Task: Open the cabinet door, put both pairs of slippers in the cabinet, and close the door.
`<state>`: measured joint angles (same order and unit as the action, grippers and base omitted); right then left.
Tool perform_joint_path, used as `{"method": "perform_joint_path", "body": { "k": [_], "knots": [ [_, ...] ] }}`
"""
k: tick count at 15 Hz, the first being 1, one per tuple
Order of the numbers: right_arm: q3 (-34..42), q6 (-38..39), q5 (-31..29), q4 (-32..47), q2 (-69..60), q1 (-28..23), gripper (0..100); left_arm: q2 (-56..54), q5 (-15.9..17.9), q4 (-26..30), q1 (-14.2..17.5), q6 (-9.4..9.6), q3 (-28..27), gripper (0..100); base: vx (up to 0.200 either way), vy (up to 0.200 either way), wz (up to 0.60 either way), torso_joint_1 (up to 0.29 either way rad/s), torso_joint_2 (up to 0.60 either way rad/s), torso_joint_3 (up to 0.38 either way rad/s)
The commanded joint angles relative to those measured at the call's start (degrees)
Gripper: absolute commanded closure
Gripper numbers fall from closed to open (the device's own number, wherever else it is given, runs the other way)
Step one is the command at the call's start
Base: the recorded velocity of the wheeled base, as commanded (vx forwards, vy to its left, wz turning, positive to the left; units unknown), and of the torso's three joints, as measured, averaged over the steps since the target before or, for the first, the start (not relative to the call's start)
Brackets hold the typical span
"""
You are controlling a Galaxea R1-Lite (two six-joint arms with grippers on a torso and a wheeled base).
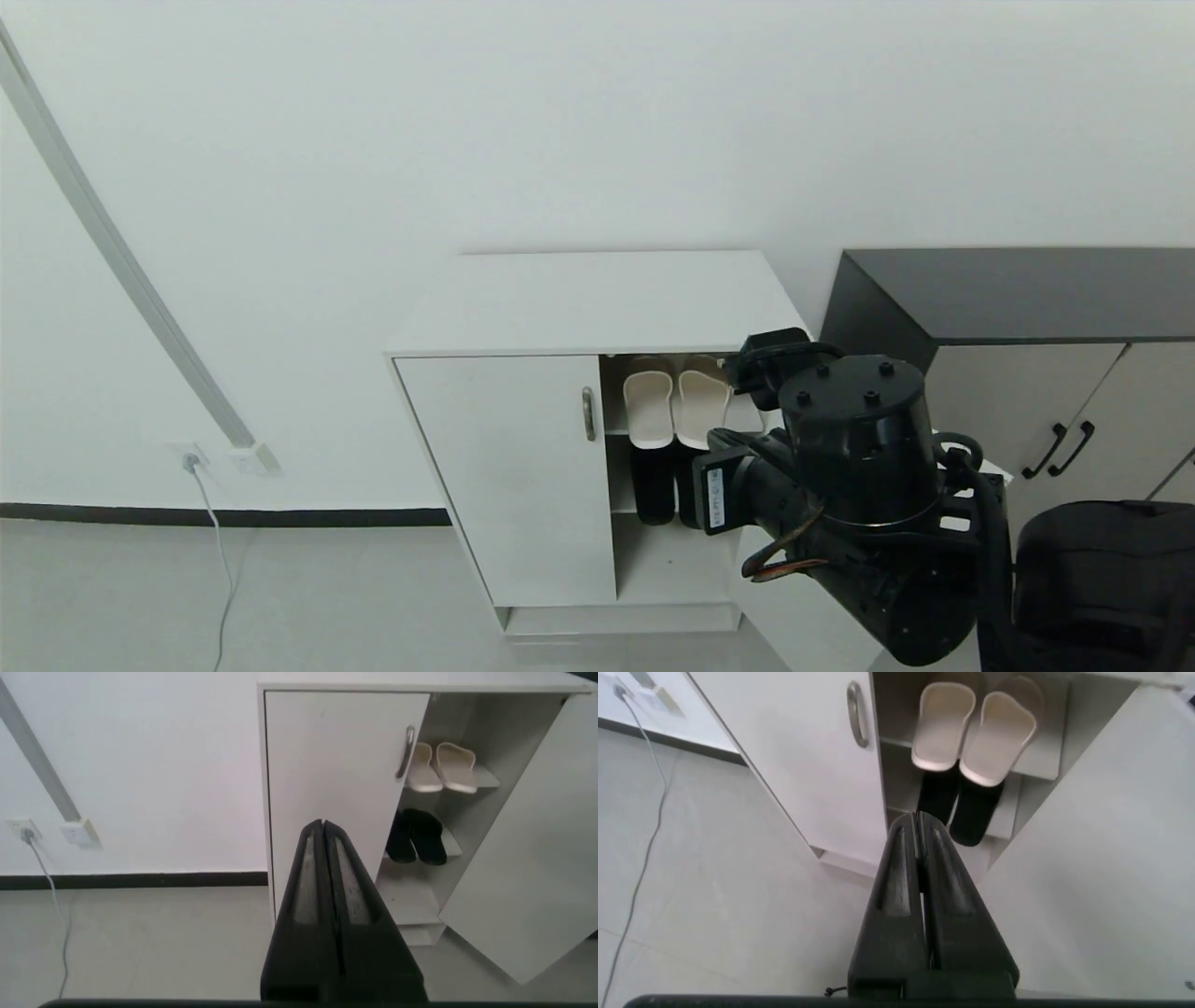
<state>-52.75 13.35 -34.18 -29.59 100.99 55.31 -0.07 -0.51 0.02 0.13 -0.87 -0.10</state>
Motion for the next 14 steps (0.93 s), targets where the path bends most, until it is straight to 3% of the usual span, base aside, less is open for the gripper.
{"method": "perform_joint_path", "body": {
  "k": [1, 5, 10, 14],
  "knots": [
    [0.01, 0.01, -0.01, -0.03, 0.0, -0.03, 100, 0.07, -0.02, -0.02, 0.04, -0.01, 0.01, 100, 0.0, 0.0, 0.0, 0.261, -0.62, -0.339],
    [0.01, 0.01, 0.08, -0.03, 0.0, -0.64, 100, 0.07, -0.02, -0.02, 0.04, -0.01, 0.01, 100, 0.0, 0.0, 0.0, 0.204, -0.45, -0.245],
    [0.19, -0.08, 0.08, -0.03, 0.0, -0.64, 100, 0.07, -0.02, -0.02, 0.04, -0.01, 0.01, 100, 0.0, 0.0, 0.0, 0.008, -0.02, -0.009],
    [0.19, -0.17, -0.01, 0.06, 0.09, -0.73, 100, 0.07, -0.1, -0.02, 0.04, -0.1, 0.01, 100, 0.0, 0.0, -0.6, 0.002, 0.0, 0.001]
  ]
}}
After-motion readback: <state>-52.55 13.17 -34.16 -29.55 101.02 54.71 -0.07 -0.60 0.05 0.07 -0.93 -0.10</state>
